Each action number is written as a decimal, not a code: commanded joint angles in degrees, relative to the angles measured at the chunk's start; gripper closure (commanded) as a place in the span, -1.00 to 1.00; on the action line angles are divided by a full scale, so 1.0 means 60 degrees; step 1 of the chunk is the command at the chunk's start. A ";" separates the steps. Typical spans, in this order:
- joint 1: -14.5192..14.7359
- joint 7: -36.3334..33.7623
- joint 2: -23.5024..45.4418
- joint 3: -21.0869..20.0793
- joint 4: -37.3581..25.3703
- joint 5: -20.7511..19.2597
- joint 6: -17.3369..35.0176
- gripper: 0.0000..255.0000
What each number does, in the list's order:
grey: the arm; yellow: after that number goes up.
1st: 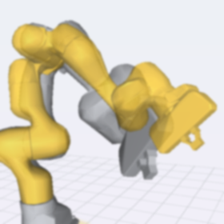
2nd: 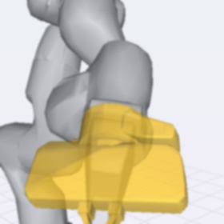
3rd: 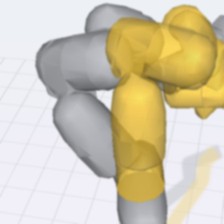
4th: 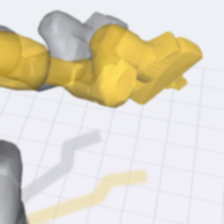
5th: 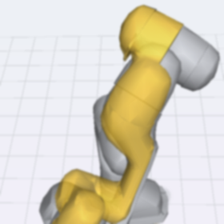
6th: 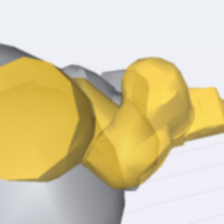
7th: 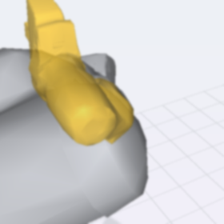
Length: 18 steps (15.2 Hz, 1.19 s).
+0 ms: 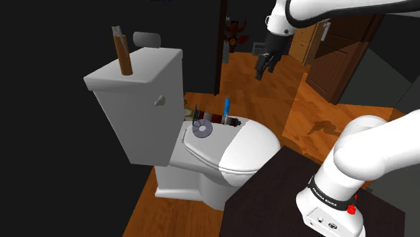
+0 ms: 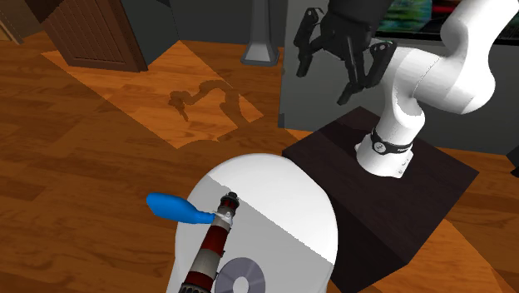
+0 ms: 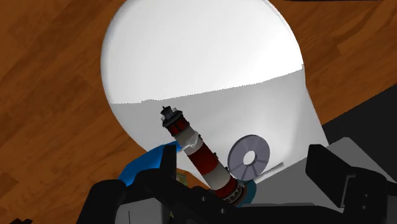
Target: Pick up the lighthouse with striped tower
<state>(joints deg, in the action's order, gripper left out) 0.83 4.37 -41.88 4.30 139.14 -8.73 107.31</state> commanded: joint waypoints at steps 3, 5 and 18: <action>0.0173 0.0935 0.0888 0.0585 0.0429 -0.0138 0.1447 -1.00; 0.0271 0.1413 0.1430 0.0867 0.0540 -0.0157 0.2146 -1.00; 0.1331 0.5391 0.6065 0.2503 -0.0227 0.1370 0.6074 -1.00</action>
<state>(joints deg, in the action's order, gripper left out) 8.25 34.17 -7.99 18.73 138.83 -2.14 142.33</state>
